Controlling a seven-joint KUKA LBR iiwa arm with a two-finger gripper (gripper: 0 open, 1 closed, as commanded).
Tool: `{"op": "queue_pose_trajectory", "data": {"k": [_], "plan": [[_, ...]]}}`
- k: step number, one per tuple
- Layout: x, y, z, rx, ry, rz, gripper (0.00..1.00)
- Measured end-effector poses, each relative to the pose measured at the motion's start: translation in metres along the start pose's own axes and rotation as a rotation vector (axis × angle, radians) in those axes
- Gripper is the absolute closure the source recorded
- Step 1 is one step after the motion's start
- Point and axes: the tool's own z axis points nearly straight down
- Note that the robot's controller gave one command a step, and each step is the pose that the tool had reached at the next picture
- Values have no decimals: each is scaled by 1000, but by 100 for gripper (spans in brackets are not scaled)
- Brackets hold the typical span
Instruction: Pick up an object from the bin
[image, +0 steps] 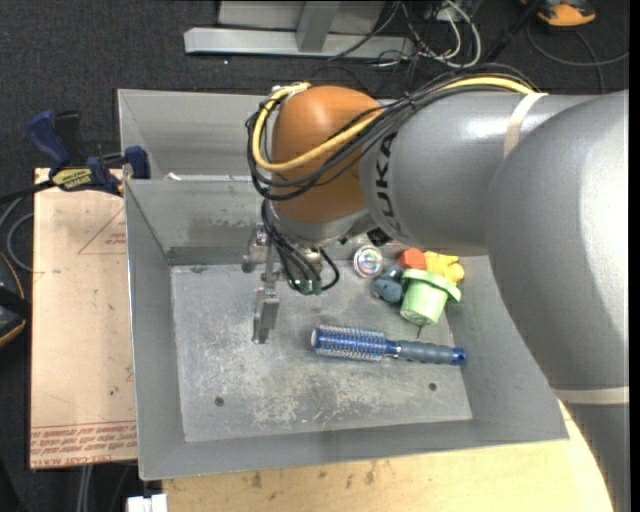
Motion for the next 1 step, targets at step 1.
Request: {"op": "queue_pose_trajectory", "data": {"k": [1], "plan": [[51,30,85,-5,-16,66,0]]}}
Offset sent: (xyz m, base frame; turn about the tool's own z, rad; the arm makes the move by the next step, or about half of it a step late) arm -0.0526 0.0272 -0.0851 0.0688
